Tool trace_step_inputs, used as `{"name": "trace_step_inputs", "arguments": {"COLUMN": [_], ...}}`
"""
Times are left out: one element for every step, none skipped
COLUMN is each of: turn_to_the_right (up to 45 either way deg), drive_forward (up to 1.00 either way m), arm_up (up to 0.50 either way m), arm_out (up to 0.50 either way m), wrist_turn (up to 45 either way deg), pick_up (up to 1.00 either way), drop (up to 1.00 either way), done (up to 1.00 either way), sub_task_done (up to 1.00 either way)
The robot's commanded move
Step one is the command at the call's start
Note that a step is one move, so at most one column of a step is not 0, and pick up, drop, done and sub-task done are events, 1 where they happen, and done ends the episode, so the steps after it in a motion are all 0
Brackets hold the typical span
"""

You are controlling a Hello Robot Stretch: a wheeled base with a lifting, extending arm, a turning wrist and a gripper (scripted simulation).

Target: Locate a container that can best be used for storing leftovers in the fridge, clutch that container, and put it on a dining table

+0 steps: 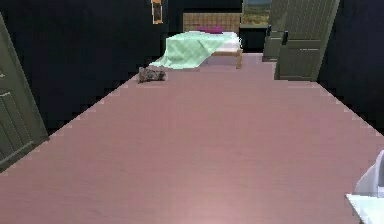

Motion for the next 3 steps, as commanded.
{"name": "trace_step_inputs", "arguments": {"turn_to_the_right": [0.0, 0.0, 0.0], "drive_forward": [0.00, 0.00, 0.00], "arm_up": [-0.32, 0.00, 0.10], "arm_out": [0.00, 0.00, 0.00], "wrist_turn": [0.0, 0.0, 0.0], "pick_up": [0.00, 0.00, 0.00], "drop": [0.00, 1.00, 0.00], "done": [0.00, 0.00, 0.00], "sub_task_done": [0.00, 0.00, 0.00]}}
